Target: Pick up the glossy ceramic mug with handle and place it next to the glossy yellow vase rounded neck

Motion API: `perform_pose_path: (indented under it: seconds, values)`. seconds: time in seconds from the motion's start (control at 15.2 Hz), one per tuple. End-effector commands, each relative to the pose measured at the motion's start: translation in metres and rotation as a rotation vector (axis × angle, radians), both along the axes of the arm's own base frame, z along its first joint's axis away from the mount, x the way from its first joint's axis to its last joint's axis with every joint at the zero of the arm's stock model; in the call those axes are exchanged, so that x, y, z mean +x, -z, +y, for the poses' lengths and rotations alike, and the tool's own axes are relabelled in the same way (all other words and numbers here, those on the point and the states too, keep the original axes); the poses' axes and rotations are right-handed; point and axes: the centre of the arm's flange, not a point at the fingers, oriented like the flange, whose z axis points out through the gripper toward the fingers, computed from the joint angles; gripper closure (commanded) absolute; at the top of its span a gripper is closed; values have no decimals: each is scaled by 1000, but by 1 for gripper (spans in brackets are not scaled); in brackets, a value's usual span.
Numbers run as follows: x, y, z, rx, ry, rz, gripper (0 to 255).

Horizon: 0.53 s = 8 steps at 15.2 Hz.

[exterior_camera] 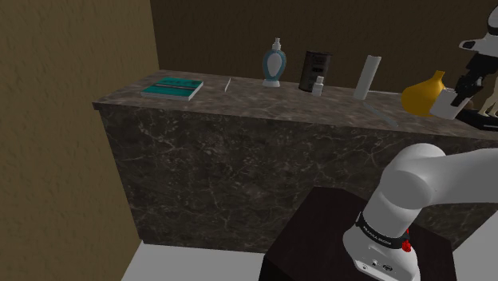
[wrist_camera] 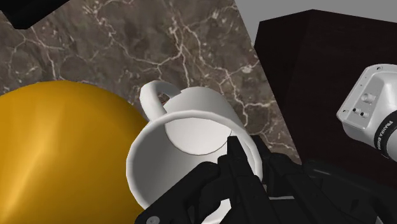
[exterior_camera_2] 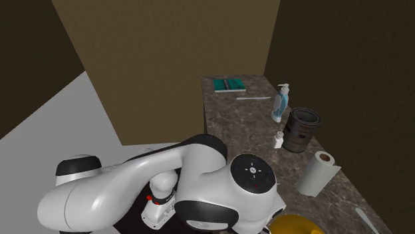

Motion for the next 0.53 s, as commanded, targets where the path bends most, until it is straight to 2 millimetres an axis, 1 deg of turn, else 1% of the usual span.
perform_pose_path:
  seconds: [0.0,0.2,0.46]
  values:
    - [0,10,0,0,0,0,255]
    - [0,26,0,0,0,0,255]
    - [0,28,0,0,0,0,255]
